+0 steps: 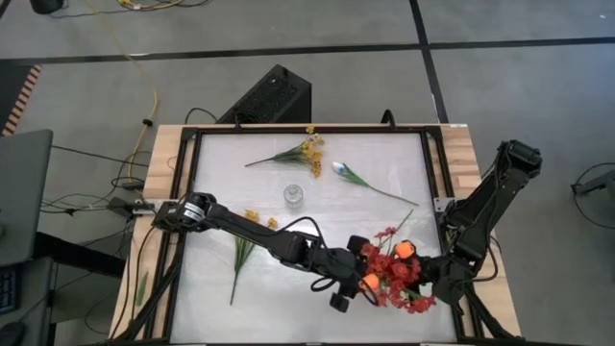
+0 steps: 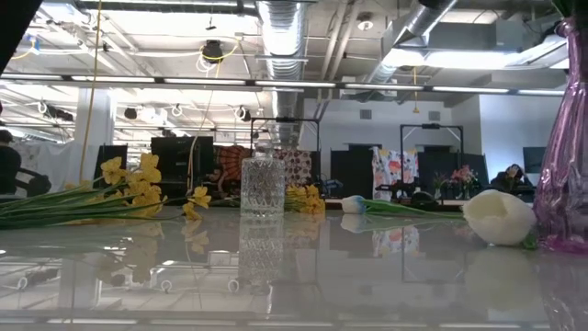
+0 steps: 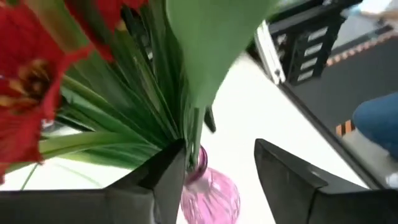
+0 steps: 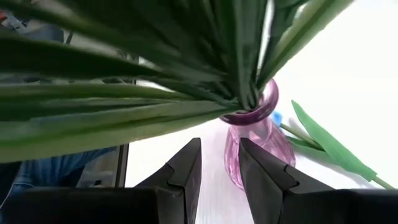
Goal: Sort flowers into vase by color
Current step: Put the orange flower into the pink vase, then put the bottom yellow flowers into the transparent vase
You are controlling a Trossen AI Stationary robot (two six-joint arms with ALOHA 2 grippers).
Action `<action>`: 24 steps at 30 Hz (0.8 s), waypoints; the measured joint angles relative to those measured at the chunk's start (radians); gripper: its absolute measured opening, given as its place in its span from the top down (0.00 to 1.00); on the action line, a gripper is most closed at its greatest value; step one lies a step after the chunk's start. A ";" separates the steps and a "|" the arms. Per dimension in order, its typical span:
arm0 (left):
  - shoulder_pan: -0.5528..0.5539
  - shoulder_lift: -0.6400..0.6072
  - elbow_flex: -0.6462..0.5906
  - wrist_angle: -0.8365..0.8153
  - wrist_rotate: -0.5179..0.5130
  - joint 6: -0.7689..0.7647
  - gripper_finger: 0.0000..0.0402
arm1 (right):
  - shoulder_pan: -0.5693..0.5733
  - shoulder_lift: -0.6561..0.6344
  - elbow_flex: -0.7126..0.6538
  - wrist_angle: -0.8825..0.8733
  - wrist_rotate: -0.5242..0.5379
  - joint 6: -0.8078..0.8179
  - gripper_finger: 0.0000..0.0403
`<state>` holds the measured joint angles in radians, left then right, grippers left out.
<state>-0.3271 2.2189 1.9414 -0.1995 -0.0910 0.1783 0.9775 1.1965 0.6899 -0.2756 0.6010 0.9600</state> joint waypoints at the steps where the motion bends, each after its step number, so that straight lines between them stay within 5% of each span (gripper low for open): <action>1: 0.000 0.000 0.016 -0.037 -0.009 -0.003 0.53 | 0.000 0.000 0.000 0.000 -0.001 0.000 0.67; 19: -0.024 -0.001 0.413 -0.860 -0.002 -0.074 0.51 | 0.000 0.000 0.000 -0.010 -0.083 0.001 0.67; 24: -0.058 -0.090 0.376 -0.943 0.001 -0.080 0.51 | 0.000 -0.008 -0.001 -0.036 -0.093 0.017 0.67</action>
<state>-0.3848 2.1291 2.3177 -1.1427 -0.0897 0.0984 0.9771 1.1884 0.6891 -0.3120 0.5083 0.9765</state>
